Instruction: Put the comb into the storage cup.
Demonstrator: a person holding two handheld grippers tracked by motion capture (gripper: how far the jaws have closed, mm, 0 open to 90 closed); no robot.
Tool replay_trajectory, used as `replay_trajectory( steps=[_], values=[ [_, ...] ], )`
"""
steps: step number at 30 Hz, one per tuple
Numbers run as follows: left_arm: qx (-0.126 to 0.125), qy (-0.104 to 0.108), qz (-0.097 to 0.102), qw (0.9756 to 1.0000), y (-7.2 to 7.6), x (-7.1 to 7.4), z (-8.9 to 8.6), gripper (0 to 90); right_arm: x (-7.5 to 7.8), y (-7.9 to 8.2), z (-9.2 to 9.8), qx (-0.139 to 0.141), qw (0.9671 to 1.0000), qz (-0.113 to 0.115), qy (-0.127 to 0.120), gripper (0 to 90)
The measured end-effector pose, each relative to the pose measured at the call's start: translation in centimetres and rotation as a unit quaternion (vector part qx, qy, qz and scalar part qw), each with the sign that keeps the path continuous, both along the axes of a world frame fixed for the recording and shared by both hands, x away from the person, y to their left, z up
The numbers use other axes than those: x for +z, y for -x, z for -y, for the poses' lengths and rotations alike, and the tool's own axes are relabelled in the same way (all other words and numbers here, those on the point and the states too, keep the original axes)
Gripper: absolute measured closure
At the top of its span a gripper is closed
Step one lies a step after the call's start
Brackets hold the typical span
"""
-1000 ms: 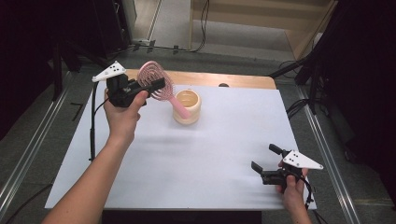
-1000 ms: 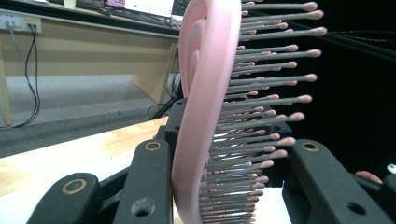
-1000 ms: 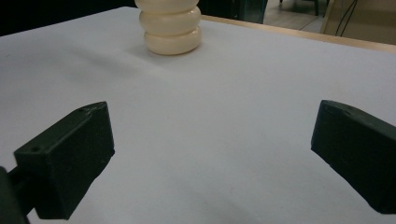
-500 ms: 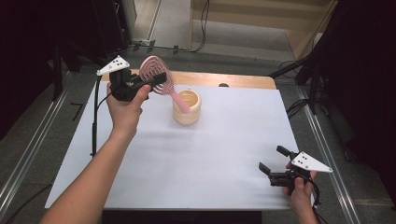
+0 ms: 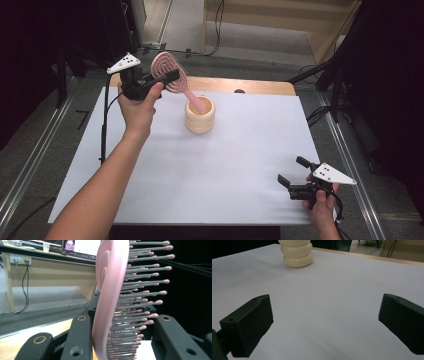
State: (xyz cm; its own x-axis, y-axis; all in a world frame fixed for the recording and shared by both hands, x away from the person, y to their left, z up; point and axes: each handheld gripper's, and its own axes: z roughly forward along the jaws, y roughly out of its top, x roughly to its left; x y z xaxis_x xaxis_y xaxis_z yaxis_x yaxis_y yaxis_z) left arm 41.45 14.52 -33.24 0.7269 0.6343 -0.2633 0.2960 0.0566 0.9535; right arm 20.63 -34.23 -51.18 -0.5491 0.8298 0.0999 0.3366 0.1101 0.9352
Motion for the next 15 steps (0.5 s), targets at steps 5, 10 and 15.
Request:
replay_trajectory(
  steps=[5,10,15],
  values=[
    [0.011,0.005,-0.001,0.9999,-0.6,-0.4,0.2,64.3,0.0,0.0,-0.1,0.000,1.0000,-0.002,0.000,0.0],
    [0.019,-0.001,-0.004,0.9998,-1.1,-0.9,0.4,64.3,-0.1,0.0,-0.1,0.001,1.0000,-0.003,-0.001,0.0],
    [0.029,-0.009,0.001,0.9995,-1.4,-1.4,0.9,64.3,-0.1,0.0,-0.1,0.001,1.0000,-0.003,-0.002,0.0]
  ],
)
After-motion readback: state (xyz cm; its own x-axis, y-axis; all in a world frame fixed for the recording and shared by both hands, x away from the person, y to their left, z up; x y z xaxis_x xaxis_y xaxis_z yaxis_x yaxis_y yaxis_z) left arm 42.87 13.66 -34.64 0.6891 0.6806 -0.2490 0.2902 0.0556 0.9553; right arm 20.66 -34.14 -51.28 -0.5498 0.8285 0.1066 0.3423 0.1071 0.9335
